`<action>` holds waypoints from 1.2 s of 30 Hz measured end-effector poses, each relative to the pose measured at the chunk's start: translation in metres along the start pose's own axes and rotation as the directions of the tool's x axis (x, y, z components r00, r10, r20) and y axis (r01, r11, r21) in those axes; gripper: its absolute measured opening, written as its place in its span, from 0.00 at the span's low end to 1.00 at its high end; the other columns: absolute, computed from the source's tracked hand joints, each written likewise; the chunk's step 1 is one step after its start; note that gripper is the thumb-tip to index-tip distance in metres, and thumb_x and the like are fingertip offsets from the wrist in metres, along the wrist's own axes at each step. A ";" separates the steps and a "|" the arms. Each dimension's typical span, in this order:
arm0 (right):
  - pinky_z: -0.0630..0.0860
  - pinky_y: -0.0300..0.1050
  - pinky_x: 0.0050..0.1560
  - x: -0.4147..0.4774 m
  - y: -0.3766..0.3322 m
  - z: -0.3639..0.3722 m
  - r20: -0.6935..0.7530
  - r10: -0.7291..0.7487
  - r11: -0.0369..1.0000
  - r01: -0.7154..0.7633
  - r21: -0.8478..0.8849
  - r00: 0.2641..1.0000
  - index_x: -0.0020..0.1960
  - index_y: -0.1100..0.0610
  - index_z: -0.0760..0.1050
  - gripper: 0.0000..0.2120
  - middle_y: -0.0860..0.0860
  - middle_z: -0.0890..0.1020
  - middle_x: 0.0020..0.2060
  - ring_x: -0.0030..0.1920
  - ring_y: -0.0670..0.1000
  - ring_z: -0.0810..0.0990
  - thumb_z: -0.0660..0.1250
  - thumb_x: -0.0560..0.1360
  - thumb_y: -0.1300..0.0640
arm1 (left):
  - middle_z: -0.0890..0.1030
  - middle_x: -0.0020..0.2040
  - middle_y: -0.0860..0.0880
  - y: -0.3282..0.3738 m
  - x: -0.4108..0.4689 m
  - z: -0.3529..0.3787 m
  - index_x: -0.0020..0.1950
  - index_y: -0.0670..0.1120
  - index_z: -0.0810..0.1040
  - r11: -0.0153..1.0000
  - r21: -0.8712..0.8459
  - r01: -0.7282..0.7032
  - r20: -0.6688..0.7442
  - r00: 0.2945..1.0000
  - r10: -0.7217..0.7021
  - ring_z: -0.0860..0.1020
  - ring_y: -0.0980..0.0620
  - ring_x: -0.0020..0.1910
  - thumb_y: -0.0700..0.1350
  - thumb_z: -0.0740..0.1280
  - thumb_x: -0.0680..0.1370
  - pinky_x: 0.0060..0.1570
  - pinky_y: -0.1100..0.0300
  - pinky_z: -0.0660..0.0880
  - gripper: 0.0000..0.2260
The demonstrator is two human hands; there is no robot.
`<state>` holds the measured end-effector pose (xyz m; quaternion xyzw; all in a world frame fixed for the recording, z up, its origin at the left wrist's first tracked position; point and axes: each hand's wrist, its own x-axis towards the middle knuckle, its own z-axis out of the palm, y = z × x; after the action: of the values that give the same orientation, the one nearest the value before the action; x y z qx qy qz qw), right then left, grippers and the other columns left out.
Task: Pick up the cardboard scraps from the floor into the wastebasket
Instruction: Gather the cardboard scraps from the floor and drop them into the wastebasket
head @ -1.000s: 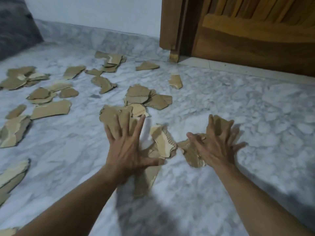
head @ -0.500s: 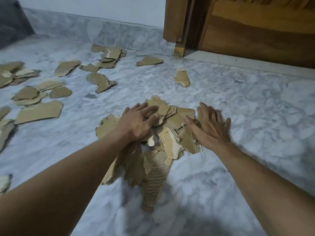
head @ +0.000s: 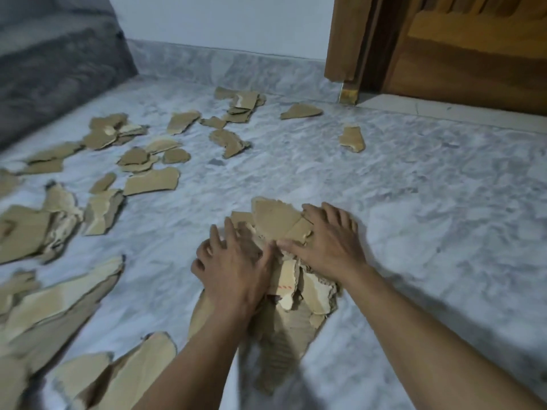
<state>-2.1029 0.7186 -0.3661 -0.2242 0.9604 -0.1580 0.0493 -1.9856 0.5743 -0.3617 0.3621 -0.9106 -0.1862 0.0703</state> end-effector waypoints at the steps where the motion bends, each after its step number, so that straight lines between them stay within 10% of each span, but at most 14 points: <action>1: 0.58 0.60 0.73 -0.006 -0.004 -0.003 0.001 0.011 1.000 -0.011 -0.024 1.000 0.79 0.44 0.55 0.53 0.53 0.60 0.77 0.75 0.60 0.57 0.51 0.63 0.15 | 0.60 0.80 0.43 -0.005 -0.004 -0.005 0.81 0.52 0.57 0.997 0.046 0.055 -0.001 0.998 -0.055 0.59 0.37 0.74 0.76 0.51 0.74 0.68 0.39 0.58 0.42; 8: 0.64 0.58 0.63 -0.036 -0.046 -0.003 0.000 0.241 0.967 -0.240 -0.084 0.971 0.71 0.56 0.64 0.50 0.61 0.67 0.67 0.64 0.63 0.65 0.54 0.66 0.18 | 0.76 0.56 0.35 -0.019 -0.032 -0.010 0.61 0.39 0.75 0.991 0.129 0.017 -0.031 0.999 -0.013 0.74 0.35 0.52 0.66 0.49 0.80 0.50 0.45 0.69 0.32; 13: 0.74 0.54 0.56 -0.073 -0.077 -0.004 0.004 0.275 0.935 -0.268 0.230 0.961 0.69 0.54 0.61 0.34 0.59 0.74 0.62 0.59 0.63 0.77 0.64 0.74 0.33 | 0.78 0.62 0.41 -0.017 -0.046 -0.020 0.68 0.45 0.74 0.978 -0.191 0.088 -0.003 0.996 -0.090 0.77 0.38 0.59 0.68 0.57 0.80 0.49 0.51 0.70 0.31; 18: 0.80 0.53 0.50 -0.106 -0.071 -0.006 0.008 0.398 0.619 -0.275 0.736 0.917 0.61 0.48 0.69 0.25 0.50 0.85 0.49 0.49 0.55 0.84 0.70 0.68 0.41 | 0.82 0.46 0.52 -0.008 -0.058 -0.026 0.66 0.50 0.75 0.871 -0.468 0.150 0.102 0.988 -0.115 0.81 0.45 0.54 0.70 0.58 0.78 0.46 0.54 0.72 0.28; 23: 0.81 0.53 0.44 -0.139 -0.045 -0.036 -0.108 0.454 0.452 -0.124 0.883 0.884 0.55 0.54 0.73 0.18 0.50 0.86 0.43 0.41 0.51 0.84 0.71 0.68 0.49 | 0.81 0.49 0.45 0.022 -0.077 -0.032 0.60 0.48 0.69 0.701 -0.712 0.040 0.134 0.988 0.081 0.80 0.44 0.48 0.70 0.59 0.78 0.48 0.48 0.76 0.26; 36: 0.78 0.44 0.54 -0.215 0.073 -0.332 -0.671 0.438 0.779 0.119 0.616 0.598 0.67 0.47 0.71 0.22 0.42 0.80 0.54 0.55 0.46 0.79 0.72 0.75 0.51 | 0.82 0.45 0.57 0.302 -0.178 -0.166 0.59 0.53 0.76 0.262 -0.887 -0.380 -0.227 0.853 0.469 0.79 0.62 0.43 0.63 0.64 0.79 0.40 0.62 0.74 0.17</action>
<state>-1.9954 0.9697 -0.0709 -0.0106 0.7949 -0.5313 -0.2928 -2.0041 0.8503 -0.0899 -0.0023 -0.7207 -0.6403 0.2657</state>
